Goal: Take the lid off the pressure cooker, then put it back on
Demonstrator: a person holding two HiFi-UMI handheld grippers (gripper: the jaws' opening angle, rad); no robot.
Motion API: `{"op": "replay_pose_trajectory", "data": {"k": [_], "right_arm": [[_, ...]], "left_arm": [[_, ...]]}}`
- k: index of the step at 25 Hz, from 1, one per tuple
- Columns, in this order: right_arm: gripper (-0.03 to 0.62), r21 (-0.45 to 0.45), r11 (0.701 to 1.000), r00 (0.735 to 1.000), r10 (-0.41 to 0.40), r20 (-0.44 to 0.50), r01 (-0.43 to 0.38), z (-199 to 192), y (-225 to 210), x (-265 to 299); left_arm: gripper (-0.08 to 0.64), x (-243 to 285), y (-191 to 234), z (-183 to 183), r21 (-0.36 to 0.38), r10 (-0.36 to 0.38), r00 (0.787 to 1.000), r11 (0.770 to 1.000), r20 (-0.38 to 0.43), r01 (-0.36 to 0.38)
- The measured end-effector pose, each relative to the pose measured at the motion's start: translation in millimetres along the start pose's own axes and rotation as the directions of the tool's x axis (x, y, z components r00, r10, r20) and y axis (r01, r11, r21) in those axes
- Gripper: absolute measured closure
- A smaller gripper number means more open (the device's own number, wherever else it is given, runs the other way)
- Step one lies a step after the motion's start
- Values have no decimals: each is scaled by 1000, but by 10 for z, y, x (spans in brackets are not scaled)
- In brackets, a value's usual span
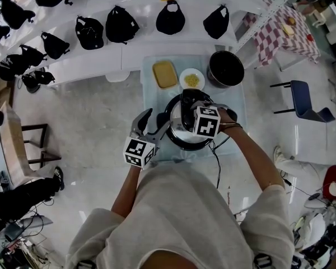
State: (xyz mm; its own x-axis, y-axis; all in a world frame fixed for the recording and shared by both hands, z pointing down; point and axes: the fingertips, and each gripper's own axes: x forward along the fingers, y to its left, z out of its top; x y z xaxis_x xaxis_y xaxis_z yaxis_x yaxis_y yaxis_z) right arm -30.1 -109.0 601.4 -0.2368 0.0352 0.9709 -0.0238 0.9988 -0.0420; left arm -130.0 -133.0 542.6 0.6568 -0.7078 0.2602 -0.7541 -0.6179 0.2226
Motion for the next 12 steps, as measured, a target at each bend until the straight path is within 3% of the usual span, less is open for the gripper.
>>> {"op": "replay_pose_trajectory", "data": {"k": [12], "right_arm": [[316, 6, 999, 999, 39, -20, -39, -3, 3, 11]], "left_arm": [[267, 21, 29, 24, -5, 10, 1000, 1000, 9, -10]]}}
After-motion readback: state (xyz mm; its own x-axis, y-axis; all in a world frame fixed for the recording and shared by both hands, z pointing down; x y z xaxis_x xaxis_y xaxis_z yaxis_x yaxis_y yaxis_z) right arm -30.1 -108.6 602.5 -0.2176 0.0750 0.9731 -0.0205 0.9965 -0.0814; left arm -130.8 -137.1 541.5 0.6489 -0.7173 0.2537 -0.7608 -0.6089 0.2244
